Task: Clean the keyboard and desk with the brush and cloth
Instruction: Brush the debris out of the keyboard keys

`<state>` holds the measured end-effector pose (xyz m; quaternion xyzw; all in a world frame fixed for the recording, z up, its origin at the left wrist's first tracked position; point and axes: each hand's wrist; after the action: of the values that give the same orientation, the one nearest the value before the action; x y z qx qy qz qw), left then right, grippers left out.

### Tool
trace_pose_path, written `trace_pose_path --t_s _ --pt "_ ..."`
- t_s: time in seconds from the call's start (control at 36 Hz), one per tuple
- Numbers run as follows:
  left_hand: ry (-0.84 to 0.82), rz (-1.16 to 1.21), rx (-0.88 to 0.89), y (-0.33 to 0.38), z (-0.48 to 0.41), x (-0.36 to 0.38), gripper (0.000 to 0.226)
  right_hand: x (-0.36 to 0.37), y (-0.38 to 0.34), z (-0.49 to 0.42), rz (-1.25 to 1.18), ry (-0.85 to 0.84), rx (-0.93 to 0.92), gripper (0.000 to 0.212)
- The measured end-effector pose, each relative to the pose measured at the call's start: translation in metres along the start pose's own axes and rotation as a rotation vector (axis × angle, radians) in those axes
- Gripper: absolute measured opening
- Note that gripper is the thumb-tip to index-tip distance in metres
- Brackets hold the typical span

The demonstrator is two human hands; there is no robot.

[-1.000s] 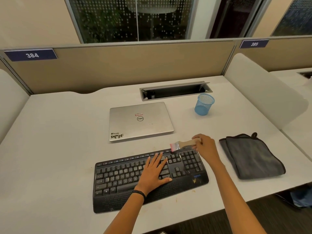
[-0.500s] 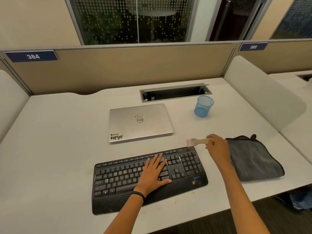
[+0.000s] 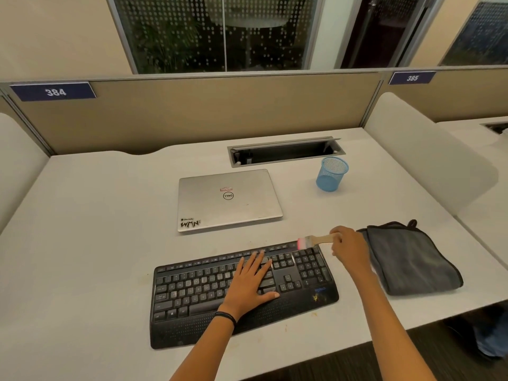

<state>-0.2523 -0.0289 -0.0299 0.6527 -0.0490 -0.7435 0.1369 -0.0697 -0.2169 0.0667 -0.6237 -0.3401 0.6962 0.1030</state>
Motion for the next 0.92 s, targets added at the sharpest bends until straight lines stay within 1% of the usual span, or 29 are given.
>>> trace_pose_path --t_s 0.11,0.19,0.25,0.31,0.33,0.39,0.44,0.5,0.58,0.69,0.81,0.92 --pt "-0.003 -0.011 -0.003 0.0 0.0 0.0 0.089 -0.012 0.006 -0.004 0.082 0.115 0.037 0.027" --pt "-0.005 -0.01 -0.004 0.0 0.0 0.0 0.089 -0.013 0.003 -0.004 0.052 0.152 0.022 0.027" --pt "-0.007 -0.015 -0.005 0.0 0.0 0.0 0.088 -0.009 -0.001 -0.002 -0.038 0.121 -0.018 0.026" --pt "-0.008 -0.019 -0.006 0.0 0.0 0.0 0.086 -0.006 -0.006 0.002 -0.128 0.044 -0.042 0.025" --pt "-0.009 -0.019 -0.006 0.0 0.0 0.0 0.085 -0.004 -0.008 0.003 -0.137 0.003 -0.052 0.025" --pt "-0.01 -0.018 -0.007 0.0 0.0 0.0 0.084 0.0 -0.009 0.006 -0.08 -0.052 -0.065 0.025" --pt "-0.011 -0.016 -0.005 0.0 0.001 0.0 0.084 0.002 -0.005 0.007 -0.026 -0.053 -0.036 0.025" --pt "-0.005 -0.009 0.001 0.0 0.001 -0.001 0.086 0.0 0.0 0.008 0.014 -0.008 0.008 0.026" --pt "-0.001 0.004 0.006 0.0 0.001 0.0 0.088 -0.01 0.005 0.005 0.137 0.062 0.064 0.027" --pt "-0.011 -0.005 0.0 0.001 0.001 -0.002 0.087 -0.022 0.009 -0.001 0.24 0.1 0.102 0.03" --pt "-0.019 0.0 -0.002 0.002 0.002 -0.003 0.087 -0.025 0.0 0.001 0.143 0.109 -0.015 0.028" --pt "-0.021 0.001 -0.001 0.002 0.002 -0.004 0.088 -0.014 -0.006 0.003 -0.101 -0.031 -0.097 0.025"
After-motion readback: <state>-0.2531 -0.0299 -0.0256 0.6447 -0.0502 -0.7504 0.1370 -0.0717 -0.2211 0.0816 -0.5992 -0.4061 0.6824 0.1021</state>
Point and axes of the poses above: each hand's wrist, its own z-axis away from the middle knuckle, its own x-axis out of the palm, y = z × x, and after that the axes turned 4 degrees about -z, right-handed
